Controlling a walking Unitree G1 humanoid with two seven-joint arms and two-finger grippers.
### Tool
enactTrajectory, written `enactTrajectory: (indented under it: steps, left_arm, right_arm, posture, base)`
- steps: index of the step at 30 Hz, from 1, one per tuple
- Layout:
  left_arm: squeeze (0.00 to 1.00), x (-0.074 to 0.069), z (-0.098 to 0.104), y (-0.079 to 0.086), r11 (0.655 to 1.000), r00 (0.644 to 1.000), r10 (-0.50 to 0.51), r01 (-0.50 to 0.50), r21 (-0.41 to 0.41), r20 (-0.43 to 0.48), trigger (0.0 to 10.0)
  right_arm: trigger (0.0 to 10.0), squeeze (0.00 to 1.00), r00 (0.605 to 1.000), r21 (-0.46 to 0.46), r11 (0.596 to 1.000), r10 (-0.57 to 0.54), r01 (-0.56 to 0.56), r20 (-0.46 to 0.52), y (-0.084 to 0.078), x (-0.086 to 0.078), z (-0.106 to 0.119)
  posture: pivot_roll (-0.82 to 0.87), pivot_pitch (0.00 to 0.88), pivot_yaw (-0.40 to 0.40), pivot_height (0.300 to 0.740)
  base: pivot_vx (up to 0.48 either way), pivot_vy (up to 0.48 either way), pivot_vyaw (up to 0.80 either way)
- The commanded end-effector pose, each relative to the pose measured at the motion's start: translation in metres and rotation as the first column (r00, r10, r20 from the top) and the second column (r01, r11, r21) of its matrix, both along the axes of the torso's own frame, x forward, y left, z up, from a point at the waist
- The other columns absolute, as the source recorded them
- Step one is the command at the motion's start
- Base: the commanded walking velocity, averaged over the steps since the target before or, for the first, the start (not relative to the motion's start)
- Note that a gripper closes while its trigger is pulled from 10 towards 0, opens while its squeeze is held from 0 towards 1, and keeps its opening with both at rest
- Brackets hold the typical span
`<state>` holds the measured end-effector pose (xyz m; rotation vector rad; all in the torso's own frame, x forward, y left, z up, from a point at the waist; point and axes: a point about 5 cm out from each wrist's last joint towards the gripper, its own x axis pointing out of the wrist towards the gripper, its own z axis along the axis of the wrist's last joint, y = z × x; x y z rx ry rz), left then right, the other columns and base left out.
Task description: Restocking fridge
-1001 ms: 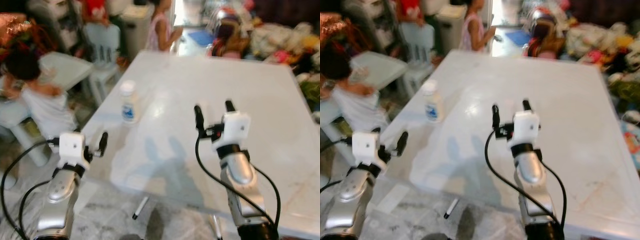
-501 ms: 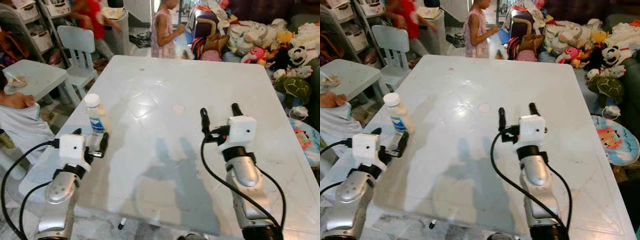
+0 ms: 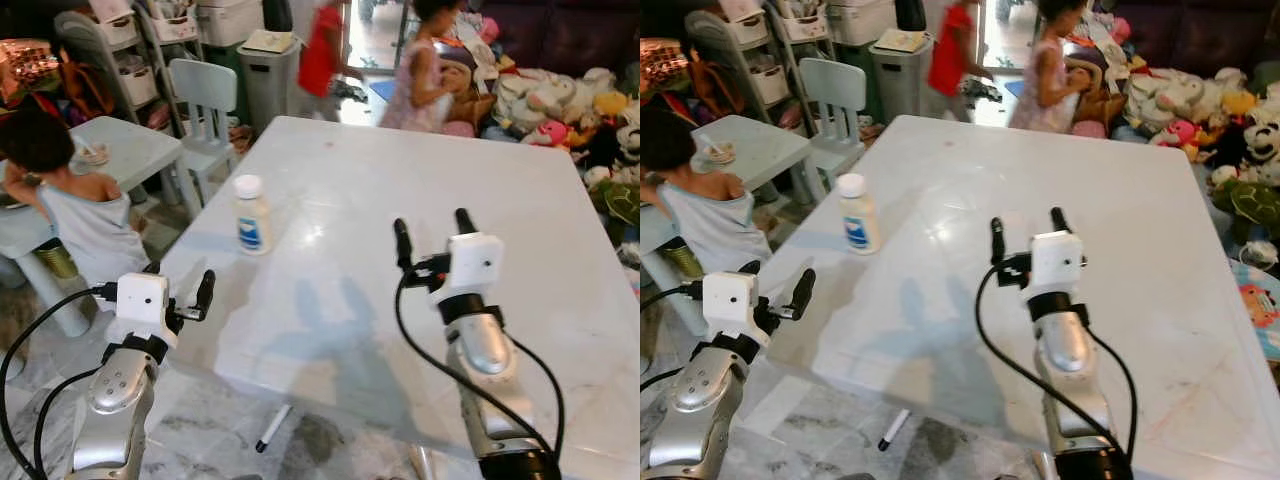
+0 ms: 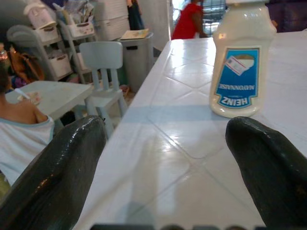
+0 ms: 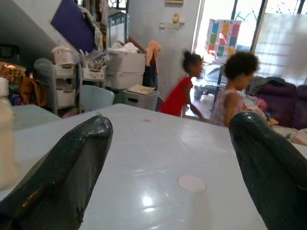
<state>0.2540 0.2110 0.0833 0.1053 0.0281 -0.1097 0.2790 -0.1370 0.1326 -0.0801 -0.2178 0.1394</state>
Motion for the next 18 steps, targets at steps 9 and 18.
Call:
enactTrajectory:
  steps: [9, 18]
  left_arm:
    - [0.00, 0.004, 0.002, -0.011, 0.999, 0.999, -0.035, 0.035, -0.001, 0.011, 10.0]
    - [0.00, 0.004, 0.001, -0.017, 0.999, 0.999, -0.047, 0.047, -0.010, 0.011, 10.0]
  right_arm:
    - [10.0, 0.00, 1.000, -0.012, 1.000, -0.019, 0.019, -0.001, -0.007, 0.001, -0.001]
    - [10.0, 0.00, 1.000, -0.017, 1.000, -0.017, 0.017, 0.003, -0.008, 0.004, 0.000]
  posture:
    - [0.02, 0.000, 0.024, 0.740]
    - [0.02, 0.000, 0.021, 0.740]
  base:
    - [0.000, 0.426, 0.00]
    - [0.375, 0.144, 0.00]
